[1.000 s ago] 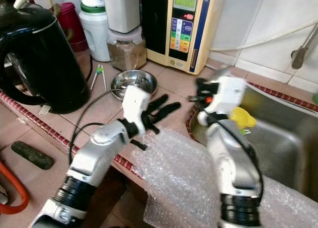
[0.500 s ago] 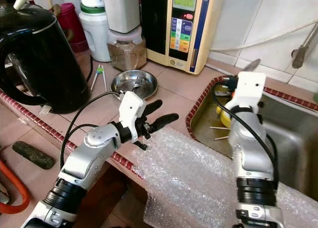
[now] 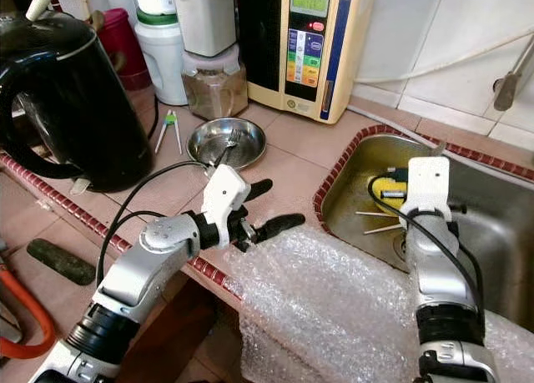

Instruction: Kitchen organization

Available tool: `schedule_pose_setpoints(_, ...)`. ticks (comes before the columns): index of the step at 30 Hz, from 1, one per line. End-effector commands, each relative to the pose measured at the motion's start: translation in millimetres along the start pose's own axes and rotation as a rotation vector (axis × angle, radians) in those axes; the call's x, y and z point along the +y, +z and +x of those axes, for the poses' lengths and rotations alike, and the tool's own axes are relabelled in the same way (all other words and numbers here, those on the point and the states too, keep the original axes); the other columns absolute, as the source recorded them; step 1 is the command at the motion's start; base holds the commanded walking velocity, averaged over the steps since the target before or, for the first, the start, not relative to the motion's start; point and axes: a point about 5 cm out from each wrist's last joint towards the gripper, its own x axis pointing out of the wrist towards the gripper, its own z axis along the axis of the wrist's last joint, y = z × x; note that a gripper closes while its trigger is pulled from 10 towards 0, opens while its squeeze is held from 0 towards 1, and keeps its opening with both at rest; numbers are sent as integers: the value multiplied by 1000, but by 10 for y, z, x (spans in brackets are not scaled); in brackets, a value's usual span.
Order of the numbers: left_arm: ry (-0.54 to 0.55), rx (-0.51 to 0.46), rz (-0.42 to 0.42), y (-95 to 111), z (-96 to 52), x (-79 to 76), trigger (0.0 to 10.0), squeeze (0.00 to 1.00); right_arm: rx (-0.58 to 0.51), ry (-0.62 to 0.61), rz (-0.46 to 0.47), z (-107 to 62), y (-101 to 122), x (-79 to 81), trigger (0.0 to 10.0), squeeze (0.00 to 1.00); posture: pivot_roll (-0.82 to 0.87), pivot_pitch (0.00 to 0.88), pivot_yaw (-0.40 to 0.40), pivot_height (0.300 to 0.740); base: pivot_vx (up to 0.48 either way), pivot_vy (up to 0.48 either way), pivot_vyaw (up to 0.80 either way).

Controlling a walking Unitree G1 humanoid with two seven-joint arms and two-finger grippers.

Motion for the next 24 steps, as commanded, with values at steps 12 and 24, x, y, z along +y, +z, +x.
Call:
schedule_pose_setpoints(12, -1, 16, 27, 17, -18, -7, 10000, 1000, 25, 12, 43, -14, -104, 72, 10000, 1000, -1, 58, 83, 740, 0, 0, 0)
schedule_pose_setpoints(24, 145, -29, 57, 85, -40, 177, 10000, 1000, 35, 41, 26, -20, -118, 74, 10000, 1000, 0, 57, 68, 740, 0, 0, 0)
